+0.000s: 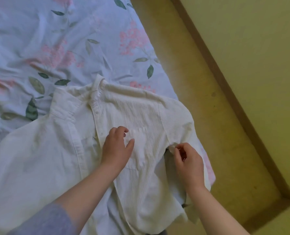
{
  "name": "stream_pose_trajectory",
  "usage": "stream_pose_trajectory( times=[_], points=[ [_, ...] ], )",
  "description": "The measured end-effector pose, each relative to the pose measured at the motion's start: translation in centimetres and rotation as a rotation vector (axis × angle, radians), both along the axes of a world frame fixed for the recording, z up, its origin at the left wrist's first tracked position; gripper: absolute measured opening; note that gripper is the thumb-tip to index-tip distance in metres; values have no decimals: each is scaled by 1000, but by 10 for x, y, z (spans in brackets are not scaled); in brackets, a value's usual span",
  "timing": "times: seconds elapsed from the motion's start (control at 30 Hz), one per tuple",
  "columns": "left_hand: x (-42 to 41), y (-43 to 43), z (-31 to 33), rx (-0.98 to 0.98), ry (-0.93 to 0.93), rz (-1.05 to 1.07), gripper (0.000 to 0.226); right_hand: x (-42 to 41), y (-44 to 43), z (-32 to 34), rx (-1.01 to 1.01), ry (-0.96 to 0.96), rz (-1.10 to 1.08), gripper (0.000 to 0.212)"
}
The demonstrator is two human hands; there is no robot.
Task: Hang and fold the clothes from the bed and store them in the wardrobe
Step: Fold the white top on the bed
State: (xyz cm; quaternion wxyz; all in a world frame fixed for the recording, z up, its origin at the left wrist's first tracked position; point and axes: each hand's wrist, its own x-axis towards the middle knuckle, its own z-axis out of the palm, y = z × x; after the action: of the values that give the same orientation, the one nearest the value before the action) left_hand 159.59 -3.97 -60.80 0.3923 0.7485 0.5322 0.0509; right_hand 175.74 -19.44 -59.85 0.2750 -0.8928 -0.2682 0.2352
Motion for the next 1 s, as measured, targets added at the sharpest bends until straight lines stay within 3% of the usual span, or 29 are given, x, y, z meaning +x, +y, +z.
stream_pose_trajectory(
  times=[0.13, 0.23, 0.37, 0.57, 0.67, 0.77, 0.83, 0.9, 0.93, 1.0],
  points=[
    [-11, -47, 6, -116, 13, -60, 33, -38, -68, -10, -221, 233, -11, 11],
    [-21, -76, 5, -178, 102, -132, 54, -63, -110, -18, -346, 308, 11, 9],
    [-37, -102, 2, -261, 165, -236, 80, -95, -142, -13, -279, 533, -73, 17],
    [-54, -122, -9, -207, 229, -228, 90, -134, -175, -11, -277, 514, 94, 14],
    [-58, -129, -11, -150, 240, -141, 86, -138, -196, -11, -250, 413, 19, 7],
    [-66, -141, -8, -66, 270, -42, 83, -126, -206, -11, -126, 388, -120, 29],
    [-74, -154, -3, -53, 284, 54, 86, -114, -196, -9, -10, 575, -315, 47],
    [-81, -166, 0, -52, 294, 163, 90, -105, -180, -14, 22, 846, -519, 50],
    [-84, -170, -1, -70, 297, 215, 92, -103, -172, -16, 4, 927, -535, 42],
    [-89, -175, -5, -159, 279, 327, 88, -107, -160, -23, -68, 901, -407, 20]
  ],
)
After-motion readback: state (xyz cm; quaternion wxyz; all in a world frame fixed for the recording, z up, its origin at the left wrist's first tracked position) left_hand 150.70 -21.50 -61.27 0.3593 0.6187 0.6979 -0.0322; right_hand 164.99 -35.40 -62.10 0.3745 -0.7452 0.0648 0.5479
